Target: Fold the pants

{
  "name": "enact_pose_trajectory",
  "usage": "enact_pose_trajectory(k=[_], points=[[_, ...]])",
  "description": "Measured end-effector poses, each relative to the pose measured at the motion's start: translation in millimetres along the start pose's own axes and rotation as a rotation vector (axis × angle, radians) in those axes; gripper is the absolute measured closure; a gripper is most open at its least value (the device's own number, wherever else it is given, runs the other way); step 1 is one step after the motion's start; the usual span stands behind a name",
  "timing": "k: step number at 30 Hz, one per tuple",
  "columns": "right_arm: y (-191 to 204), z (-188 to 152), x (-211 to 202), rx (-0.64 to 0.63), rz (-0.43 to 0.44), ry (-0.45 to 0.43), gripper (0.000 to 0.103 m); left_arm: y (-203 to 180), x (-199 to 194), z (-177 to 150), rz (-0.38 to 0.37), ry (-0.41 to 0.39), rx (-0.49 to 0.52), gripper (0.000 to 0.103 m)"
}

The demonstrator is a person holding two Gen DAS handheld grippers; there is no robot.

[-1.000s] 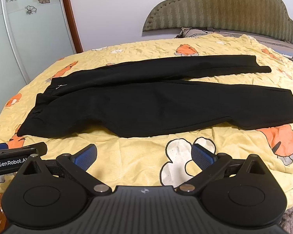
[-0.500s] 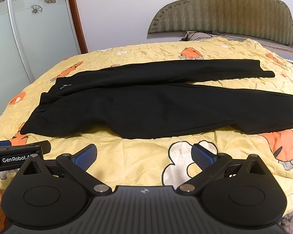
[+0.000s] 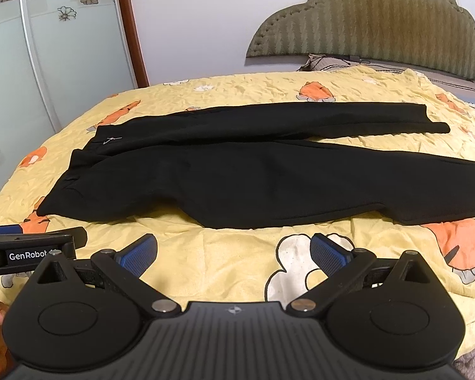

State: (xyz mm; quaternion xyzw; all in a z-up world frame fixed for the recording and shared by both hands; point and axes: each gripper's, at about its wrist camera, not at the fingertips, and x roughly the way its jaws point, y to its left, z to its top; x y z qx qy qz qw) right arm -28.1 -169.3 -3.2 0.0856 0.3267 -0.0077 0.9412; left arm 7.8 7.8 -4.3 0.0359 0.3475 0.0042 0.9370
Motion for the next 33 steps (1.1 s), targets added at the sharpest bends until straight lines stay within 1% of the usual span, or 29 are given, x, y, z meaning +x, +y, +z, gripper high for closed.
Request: enact_pose_trajectory(k=[24, 27, 29, 30, 33], points=[[1, 1, 0, 0.0, 0.001, 0.001, 0.0, 1, 1, 0, 0.002, 0.002, 0.003, 0.0], [1, 2, 0, -0.003, 0.008, -0.004, 0.0, 3, 4, 3, -0.007, 0.006, 0.004, 0.0], [3, 8, -2, -0.022, 0.025, -0.03, 0.0, 8, 5, 8, -0.02, -0.001, -0.002, 0.0], [4, 12, -4, -0.053, 0.047, -0.059, 0.0, 12, 6, 11, -0.022, -0.008, -0.003, 0.0], [13, 29, -5, -0.195, 0.125, -0.146, 0.0, 26, 10, 27, -0.025, -0.026, 0.004, 0.0]])
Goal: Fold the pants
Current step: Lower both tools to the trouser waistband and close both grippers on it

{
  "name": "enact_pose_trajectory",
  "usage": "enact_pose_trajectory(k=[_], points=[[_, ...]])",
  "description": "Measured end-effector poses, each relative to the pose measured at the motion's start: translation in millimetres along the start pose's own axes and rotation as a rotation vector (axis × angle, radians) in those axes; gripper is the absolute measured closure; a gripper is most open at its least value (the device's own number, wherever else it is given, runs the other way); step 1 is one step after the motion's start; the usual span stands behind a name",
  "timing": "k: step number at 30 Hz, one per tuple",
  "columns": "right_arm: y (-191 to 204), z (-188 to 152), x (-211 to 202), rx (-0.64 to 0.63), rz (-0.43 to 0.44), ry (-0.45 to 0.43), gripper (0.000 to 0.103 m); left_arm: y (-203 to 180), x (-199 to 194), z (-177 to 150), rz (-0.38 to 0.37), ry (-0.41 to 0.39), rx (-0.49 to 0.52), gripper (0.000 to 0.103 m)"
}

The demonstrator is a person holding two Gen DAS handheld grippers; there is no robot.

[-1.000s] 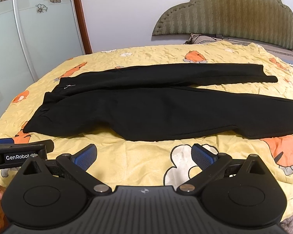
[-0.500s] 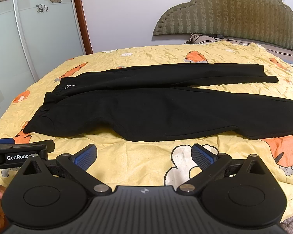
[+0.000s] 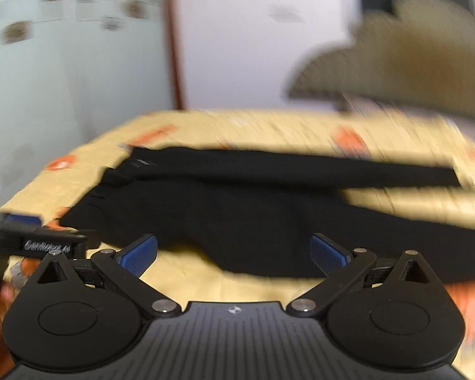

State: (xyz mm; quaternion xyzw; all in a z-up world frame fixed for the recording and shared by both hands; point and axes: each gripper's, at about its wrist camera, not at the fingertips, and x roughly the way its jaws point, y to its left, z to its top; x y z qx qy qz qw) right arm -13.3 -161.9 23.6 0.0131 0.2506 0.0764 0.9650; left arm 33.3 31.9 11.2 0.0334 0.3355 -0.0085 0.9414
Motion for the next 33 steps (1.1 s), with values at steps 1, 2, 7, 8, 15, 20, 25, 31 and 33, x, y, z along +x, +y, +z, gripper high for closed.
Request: enact_pose_trajectory(k=[1, 2, 7, 8, 15, 20, 25, 31, 33], points=[[2, 8, 4, -0.047, 0.019, -0.018, 0.0, 7, 3, 8, 0.004, -0.007, 0.004, 0.0], [3, 17, 8, -0.082, 0.029, -0.027, 0.0, 13, 5, 14, 0.011, -0.012, 0.003, 0.0], [8, 70, 55, -0.196, 0.151, -0.063, 0.0, 49, 23, 49, 0.083, -0.049, -0.024, 0.0], [10, 78, 66, -0.212, 0.17, -0.061, 0.0, 58, 28, 56, 0.092, -0.052, -0.026, 0.0], [33, 129, 195, -0.386, 0.234, 0.085, 0.0, 108, 79, 111, 0.123, -0.018, -0.056, 0.0], [37, 141, 284, -0.514, 0.395, 0.113, 0.0, 118, 127, 142, 0.207, -0.019, 0.021, 0.0], [37, 153, 370, -0.499, 0.548, 0.202, 0.0, 112, 168, 167, 0.145, 0.009, 0.098, 0.0], [35, 169, 446, -0.404, 0.661, 0.35, 0.024, 111, 214, 186, 0.13, 0.032, 0.129, 0.0], [40, 168, 461, -0.415, 0.677, 0.415, 0.032, 112, 225, 193, 0.129, 0.045, 0.118, 0.0]])
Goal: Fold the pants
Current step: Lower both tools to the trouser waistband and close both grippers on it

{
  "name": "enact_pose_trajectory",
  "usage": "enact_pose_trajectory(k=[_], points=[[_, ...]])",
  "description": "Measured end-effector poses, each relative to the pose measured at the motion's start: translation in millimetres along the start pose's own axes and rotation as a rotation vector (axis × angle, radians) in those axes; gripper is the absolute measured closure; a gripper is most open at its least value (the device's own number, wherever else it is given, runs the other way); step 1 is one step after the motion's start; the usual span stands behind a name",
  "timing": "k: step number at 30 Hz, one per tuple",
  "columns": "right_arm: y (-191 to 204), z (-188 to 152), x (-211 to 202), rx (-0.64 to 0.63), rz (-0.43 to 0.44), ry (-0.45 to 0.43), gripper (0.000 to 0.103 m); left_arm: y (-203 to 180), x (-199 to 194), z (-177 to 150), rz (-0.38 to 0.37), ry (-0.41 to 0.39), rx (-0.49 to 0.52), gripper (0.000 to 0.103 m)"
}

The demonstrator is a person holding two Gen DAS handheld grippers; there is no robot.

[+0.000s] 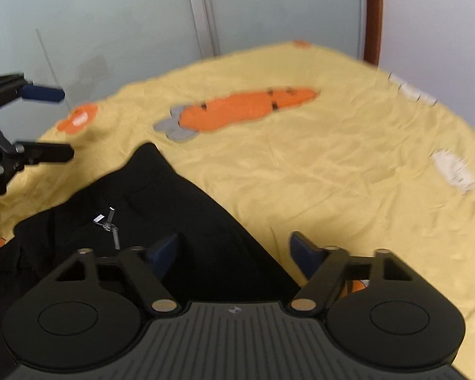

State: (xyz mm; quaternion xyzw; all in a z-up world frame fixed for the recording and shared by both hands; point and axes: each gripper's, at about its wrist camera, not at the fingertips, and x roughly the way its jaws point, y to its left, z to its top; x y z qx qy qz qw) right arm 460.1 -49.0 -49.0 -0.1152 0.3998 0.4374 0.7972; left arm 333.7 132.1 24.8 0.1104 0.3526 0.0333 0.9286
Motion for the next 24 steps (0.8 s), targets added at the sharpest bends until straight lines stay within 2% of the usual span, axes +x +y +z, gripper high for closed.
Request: enact_pose_trajectory(k=[2, 3, 4, 7, 10, 14, 21, 24], points=[[-2, 2, 8, -0.03, 0.022, 0.039, 0.037, 2, 10, 8, -0.024, 0.024, -0.035, 0.0], [0, 2, 8, -0.051, 0.034, 0.037, 0.046, 1, 15, 11, -0.037, 0.041, -0.053, 0.0], [0, 3, 7, -0.06, 0.061, 0.036, 0.064, 0, 21, 16, -0.047, 0.063, -0.07, 0.0], [7, 4, 1, -0.115, 0.046, 0.015, 0.089, -7, 34, 25, -0.07, 0.091, -0.093, 0.001], [17, 2, -5, -0.171, 0.009, 0.004, 0.09, -12, 46, 33, -0.105, 0.113, -0.122, 0.001], [37, 3, -13, -0.266, -0.107, -0.048, 0.091, -14, 60, 41, -0.182, 0.189, -0.2, 0.001], [80, -12, -35, -0.425, -0.248, -0.147, 0.091, -14, 72, 53, -0.22, 0.253, -0.317, 0.001], [100, -22, -41, -0.496, -0.314, -0.185, 0.091, -9, 84, 53, -0.308, 0.349, -0.42, 0.005]])
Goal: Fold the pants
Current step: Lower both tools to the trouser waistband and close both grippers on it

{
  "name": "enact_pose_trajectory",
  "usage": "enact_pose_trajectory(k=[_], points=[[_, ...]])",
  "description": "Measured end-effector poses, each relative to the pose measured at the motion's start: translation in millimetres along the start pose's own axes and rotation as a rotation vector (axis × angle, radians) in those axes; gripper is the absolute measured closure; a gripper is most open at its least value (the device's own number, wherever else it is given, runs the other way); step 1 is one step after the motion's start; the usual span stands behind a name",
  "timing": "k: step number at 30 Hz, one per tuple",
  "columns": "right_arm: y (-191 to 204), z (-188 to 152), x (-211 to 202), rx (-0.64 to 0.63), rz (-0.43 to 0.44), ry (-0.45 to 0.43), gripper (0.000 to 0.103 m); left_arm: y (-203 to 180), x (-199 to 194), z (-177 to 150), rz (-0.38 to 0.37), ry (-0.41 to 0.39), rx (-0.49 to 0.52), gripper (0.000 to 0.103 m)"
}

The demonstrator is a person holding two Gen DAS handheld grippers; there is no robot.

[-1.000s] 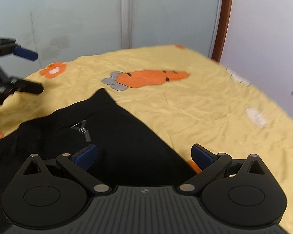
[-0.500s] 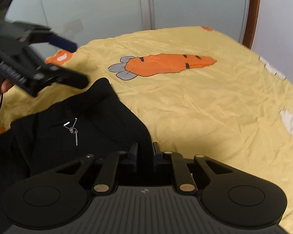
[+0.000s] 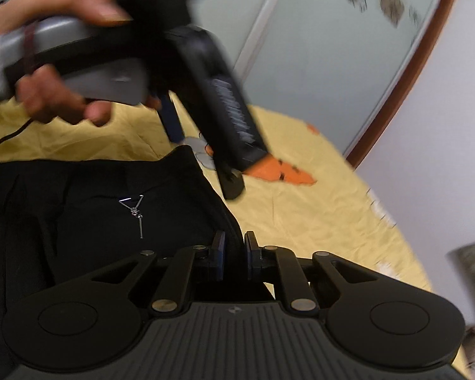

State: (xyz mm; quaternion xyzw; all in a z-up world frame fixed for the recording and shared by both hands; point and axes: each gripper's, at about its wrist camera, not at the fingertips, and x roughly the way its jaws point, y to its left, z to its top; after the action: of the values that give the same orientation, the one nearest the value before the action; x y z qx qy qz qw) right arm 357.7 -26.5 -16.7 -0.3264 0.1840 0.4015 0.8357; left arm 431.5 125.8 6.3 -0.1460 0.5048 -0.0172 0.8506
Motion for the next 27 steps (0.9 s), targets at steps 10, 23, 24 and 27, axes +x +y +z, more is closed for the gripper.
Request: enact_pose_trajectory(k=[10, 23, 24, 27], points=[[30, -4, -11, -0.152, -0.078, -0.01, 0.091, -20, -44, -24, 0.1, -0.202, 0.488, 0.009], [42, 1, -21, -0.192, -0.075, -0.008, 0.091, -20, -35, -78, -0.099, -0.232, 1.274, 0.028], [39, 3, -19, -0.194, -0.074, -0.007, 0.091, -22, -28, -77, -0.074, -0.216, 1.293, 0.033], [44, 1, -19, -0.198, -0.075, 0.004, 0.091, -24, -14, -72, -0.027, -0.187, 1.276, 0.061]])
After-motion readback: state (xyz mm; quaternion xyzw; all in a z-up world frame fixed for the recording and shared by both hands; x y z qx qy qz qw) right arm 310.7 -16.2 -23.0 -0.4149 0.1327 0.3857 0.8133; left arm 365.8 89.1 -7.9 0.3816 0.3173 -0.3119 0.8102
